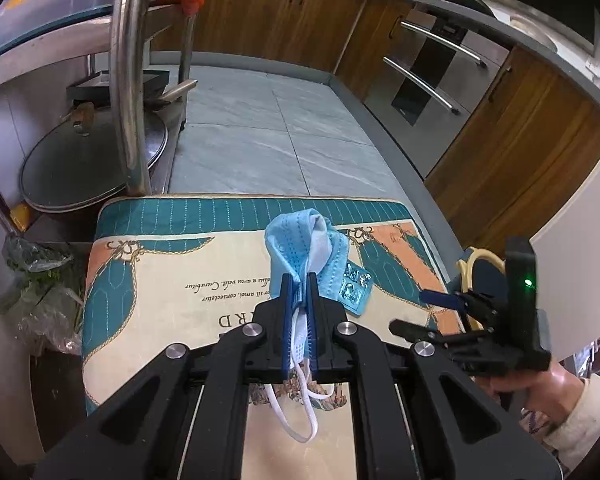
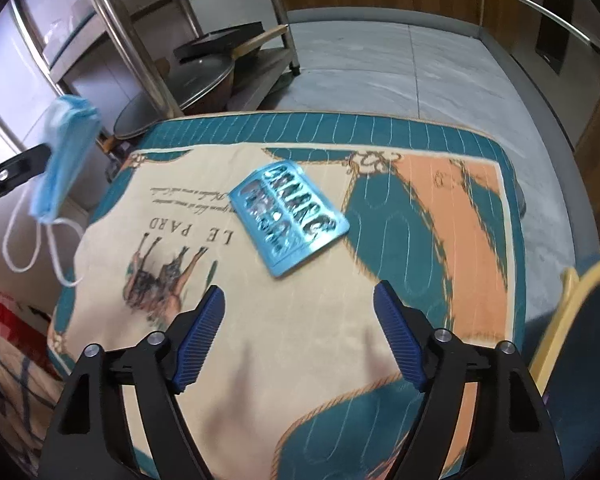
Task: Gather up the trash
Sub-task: 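Grasp the blue face mask with the left tool while the right tool grasps the blister pack, then lift the mask and blister pack and carry both over the bin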
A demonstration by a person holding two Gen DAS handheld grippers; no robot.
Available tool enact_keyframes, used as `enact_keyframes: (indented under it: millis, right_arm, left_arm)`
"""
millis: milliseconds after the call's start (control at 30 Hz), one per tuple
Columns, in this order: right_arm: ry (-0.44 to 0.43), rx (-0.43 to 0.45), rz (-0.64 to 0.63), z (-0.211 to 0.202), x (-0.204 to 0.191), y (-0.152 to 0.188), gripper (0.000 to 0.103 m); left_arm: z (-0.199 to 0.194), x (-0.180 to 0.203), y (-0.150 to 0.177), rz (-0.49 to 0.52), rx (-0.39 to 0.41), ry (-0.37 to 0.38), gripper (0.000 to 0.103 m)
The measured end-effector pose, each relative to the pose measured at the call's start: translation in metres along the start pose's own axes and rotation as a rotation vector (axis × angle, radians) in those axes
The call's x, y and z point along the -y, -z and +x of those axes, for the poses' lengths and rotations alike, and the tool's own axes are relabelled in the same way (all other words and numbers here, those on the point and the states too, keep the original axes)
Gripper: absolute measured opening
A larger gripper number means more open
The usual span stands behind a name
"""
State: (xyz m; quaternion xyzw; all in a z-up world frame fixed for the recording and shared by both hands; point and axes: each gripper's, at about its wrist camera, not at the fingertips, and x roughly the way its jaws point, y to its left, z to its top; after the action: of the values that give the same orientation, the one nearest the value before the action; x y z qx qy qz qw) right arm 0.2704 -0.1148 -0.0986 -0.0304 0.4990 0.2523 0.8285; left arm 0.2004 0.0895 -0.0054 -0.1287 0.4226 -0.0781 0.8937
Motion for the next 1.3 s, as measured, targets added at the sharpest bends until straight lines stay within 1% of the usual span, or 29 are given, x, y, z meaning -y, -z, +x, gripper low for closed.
enact_keyframes:
  millis: [200,300,467,633,733,900,967,1067,1300]
  right_arm:
    - [-0.009,-0.002,-0.05,0.013,0.002,-0.019,0.08]
    - [-0.019,-0.003,-0.08,0.02,0.002,-0.026,0.082]
    - [0.001,-0.022,-0.168,0.036,-0.003,-0.034,0.082]
    - [-0.002,-0.039,-0.274,0.052,-0.022,-0.038,0.082]
    - [0.014,-0.055,-0.311,0.065,-0.027,-0.041,0.082]
    - [0.004,-0.073,-0.295,0.079,-0.022,-0.048,0.082]
    - [0.004,-0.08,-0.287,0.082,-0.021,-0.047,0.078]
    - [0.022,-0.062,-0.299,0.081,-0.023,-0.043,0.073]
    - [0.005,-0.048,-0.269,0.069,-0.025,-0.03,0.072]
  left_arm:
    - [0.015,-0.016,-0.001,-0.096,-0.009,0.015,0.006]
    - [0.018,-0.019,-0.005,-0.123,0.001,0.013,0.006]
    - [0.019,-0.018,-0.009,-0.122,0.008,0.02,0.006]
    - [0.022,-0.016,-0.011,-0.12,0.005,0.023,0.006]
    - [0.021,-0.015,-0.012,-0.103,0.01,0.01,0.006]
    - [0.022,-0.016,-0.013,-0.104,0.009,-0.006,0.006]
    - [0.023,-0.016,-0.013,-0.103,0.008,-0.016,0.006]
    - [0.025,-0.015,-0.013,-0.099,0.007,-0.024,0.006]
    - [0.026,-0.013,-0.015,-0.096,0.01,-0.039,0.006]
